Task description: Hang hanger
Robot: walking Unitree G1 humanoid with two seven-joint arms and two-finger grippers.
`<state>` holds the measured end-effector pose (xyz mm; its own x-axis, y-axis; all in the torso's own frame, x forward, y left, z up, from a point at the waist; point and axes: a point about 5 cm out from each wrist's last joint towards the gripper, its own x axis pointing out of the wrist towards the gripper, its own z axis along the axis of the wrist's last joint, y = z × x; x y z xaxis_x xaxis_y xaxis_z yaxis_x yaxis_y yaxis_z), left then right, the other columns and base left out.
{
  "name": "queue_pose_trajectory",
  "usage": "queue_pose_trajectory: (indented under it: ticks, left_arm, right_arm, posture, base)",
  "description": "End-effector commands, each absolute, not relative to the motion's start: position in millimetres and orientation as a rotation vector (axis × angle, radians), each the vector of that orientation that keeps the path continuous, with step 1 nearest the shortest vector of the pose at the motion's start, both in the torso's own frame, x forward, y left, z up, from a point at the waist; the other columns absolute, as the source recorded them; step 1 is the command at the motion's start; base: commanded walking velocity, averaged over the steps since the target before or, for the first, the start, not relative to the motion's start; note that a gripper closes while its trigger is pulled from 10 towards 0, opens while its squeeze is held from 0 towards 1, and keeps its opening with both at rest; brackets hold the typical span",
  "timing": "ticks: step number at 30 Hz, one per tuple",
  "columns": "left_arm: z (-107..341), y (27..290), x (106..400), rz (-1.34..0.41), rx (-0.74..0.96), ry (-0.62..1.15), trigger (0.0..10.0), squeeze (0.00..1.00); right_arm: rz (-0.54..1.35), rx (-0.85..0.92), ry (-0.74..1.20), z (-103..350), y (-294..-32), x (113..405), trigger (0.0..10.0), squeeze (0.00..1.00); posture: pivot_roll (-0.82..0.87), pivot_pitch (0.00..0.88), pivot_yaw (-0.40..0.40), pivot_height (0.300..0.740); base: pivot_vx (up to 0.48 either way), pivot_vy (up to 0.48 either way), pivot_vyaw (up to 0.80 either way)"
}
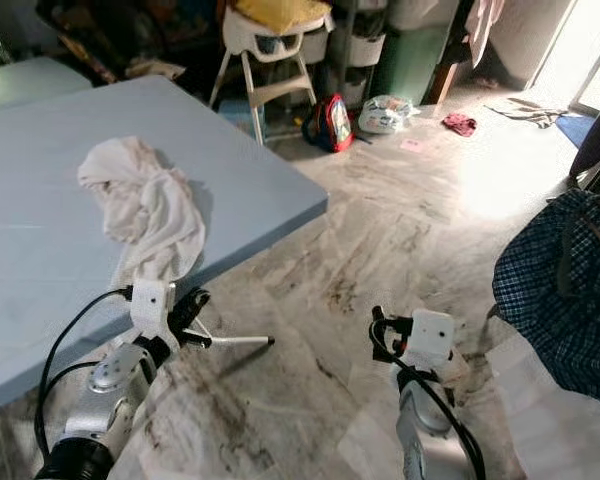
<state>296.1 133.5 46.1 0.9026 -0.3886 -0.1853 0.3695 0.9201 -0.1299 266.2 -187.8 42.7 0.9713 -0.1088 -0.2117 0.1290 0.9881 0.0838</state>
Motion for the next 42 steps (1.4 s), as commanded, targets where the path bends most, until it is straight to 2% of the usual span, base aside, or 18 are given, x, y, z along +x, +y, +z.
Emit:
queue_pose_trajectory:
  ticks: [1, 6, 12, 20, 42]
  left_arm:
    - [49, 133, 297, -0.415, -0.048, 0.202, 10.0, 0.0]
    - [53, 126, 299, -0.415, -0.05, 0.167, 10.0, 0.0]
    - [51, 122, 297, -0.409, -0.077, 0.167, 10.0, 0.0]
    - [57, 115, 304, -0.432, -0.076, 0.15, 10.0, 0.0]
    - [53, 116, 299, -0.438, -0.085, 0.16, 10.0, 0.0]
  right_arm:
    - [-0.087, 0.1, 0.202, 45, -179, 269, 10.0, 0.0]
    - [-0.144, 0.139, 0.159, 49, -181, 270, 10.0, 0.0]
    - [-0.209, 0.156, 0.149, 48, -190, 266, 10.0, 0.0]
    - [-0.179, 0.119, 0.114, 58, -193, 274, 10.0, 0.0]
    - [-0.148, 0.124, 0.111, 58, -185, 270, 10.0, 0.0]
  posture:
    - [0.04, 0.116, -0.041, 0.74]
    - [0.05, 0.102, -0.03, 0.74]
    - [0.02, 0.126, -0.003, 0.74]
    - [0.01, 0.153, 0.008, 0.74]
    - [0.01, 0.19, -0.006, 0.74]
  base:
    - [0.0, 0.0, 0.0]
    - [0.0, 0.0, 0.0]
    - [0.0, 0.0, 0.0]
    - [0.0, 0.0, -0.71]
    - [0.0, -0.377, 0.0]
